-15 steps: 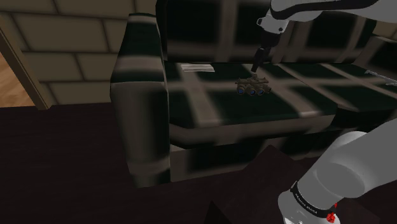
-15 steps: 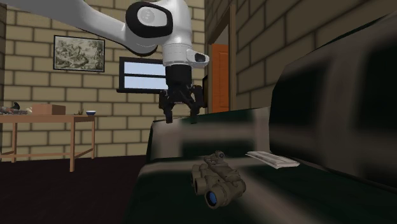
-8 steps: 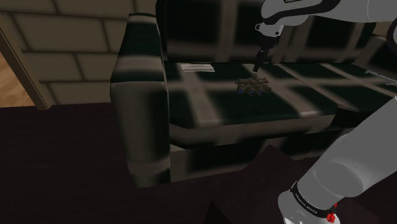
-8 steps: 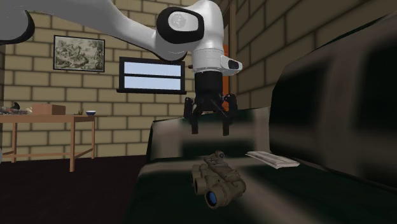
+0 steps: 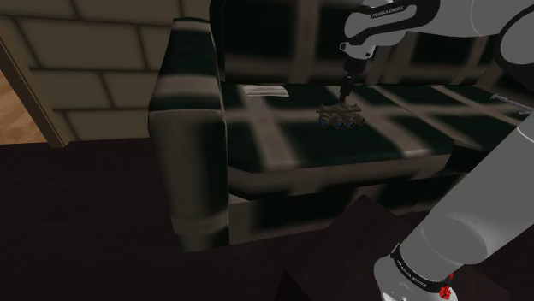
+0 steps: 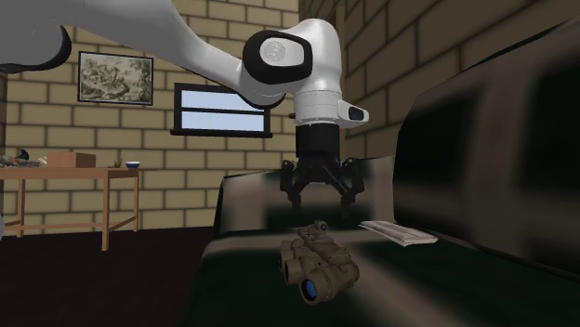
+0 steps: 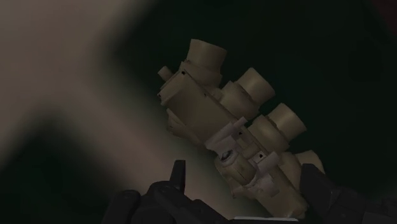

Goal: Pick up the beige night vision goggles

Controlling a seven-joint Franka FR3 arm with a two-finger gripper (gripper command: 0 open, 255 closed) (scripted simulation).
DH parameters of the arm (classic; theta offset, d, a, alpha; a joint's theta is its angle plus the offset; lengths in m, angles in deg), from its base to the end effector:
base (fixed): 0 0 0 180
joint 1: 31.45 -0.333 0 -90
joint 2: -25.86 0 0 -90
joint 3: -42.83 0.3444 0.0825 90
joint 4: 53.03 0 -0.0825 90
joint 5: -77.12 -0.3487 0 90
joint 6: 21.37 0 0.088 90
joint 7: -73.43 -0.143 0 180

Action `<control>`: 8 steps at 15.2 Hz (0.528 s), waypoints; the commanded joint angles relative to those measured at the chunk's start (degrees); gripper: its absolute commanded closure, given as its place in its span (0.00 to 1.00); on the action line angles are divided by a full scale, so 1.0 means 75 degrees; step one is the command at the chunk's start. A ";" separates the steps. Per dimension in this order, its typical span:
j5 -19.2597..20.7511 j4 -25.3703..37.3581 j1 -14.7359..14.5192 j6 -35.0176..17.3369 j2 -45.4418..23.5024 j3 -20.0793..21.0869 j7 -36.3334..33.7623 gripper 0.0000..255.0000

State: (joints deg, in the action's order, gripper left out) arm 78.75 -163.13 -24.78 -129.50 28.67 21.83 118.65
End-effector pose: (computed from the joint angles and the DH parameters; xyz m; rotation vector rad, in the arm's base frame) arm 0.4521 -0.2439 0.5128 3.0883 0.4910 0.0056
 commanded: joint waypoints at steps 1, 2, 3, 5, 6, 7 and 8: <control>-0.0010 -0.0221 0.0002 -0.0256 -0.0033 -0.0004 0.0004 0.00; -0.0010 -0.0223 0.0002 -0.0256 -0.0032 -0.0004 0.0004 0.00; -0.0010 -0.0222 0.0002 -0.0256 -0.0033 -0.0004 0.0004 0.00; -0.0014 -0.0202 -0.0001 -0.0245 -0.0043 -0.0001 -0.0001 1.00; -0.0015 -0.0197 -0.0002 -0.0242 -0.0045 -0.0001 -0.0001 1.00; -0.0015 -0.0200 -0.0002 -0.0244 -0.0044 -0.0001 -0.0001 1.00; -0.0014 -0.0202 -0.0002 -0.0245 -0.0043 0.0000 -0.0002 1.00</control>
State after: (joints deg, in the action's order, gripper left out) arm 78.64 -164.60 -24.78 -131.30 28.39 21.82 118.64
